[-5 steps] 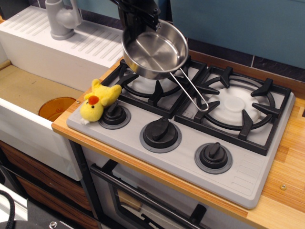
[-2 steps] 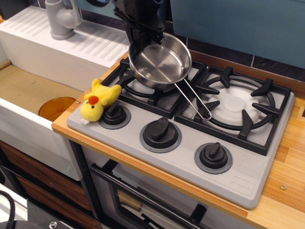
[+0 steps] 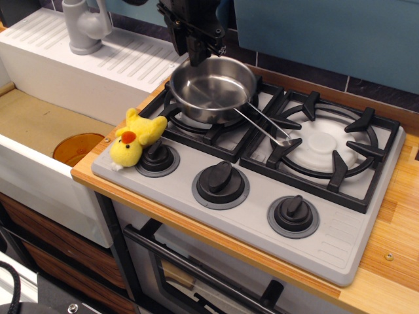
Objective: Put pan on stove and put stuffedduck in pan
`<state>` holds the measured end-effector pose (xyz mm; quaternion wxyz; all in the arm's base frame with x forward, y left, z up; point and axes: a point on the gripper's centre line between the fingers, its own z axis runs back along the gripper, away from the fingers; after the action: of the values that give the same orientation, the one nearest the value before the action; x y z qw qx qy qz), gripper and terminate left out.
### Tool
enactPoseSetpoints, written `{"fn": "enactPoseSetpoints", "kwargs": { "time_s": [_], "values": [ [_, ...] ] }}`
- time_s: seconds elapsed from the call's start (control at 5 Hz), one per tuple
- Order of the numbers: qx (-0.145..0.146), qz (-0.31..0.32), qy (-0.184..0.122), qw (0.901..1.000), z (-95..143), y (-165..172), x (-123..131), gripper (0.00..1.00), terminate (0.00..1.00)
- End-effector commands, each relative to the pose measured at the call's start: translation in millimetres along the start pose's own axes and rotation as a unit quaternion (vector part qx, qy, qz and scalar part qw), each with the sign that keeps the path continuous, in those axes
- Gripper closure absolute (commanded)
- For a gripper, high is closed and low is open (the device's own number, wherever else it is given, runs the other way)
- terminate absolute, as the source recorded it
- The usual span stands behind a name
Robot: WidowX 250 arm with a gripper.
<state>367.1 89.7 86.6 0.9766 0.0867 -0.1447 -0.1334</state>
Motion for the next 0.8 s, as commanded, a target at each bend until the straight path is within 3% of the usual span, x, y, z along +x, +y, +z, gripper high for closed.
{"fn": "enactPoseSetpoints", "kwargs": {
  "time_s": [0.0, 0.2, 0.4, 0.6],
  "values": [
    [0.023, -0.005, -0.022, 0.9995, 24, 4, 7, 0.0, 0.0],
    [0.026, -0.006, -0.011, 0.9996, 31, 0, 3, 0.0, 0.0],
    [0.062, -0.024, 0.011, 0.9977, 38, -9, 3, 0.0, 0.0],
    [0.062, -0.024, 0.011, 0.9977, 38, -9, 3, 0.0, 0.0]
  ]
}}
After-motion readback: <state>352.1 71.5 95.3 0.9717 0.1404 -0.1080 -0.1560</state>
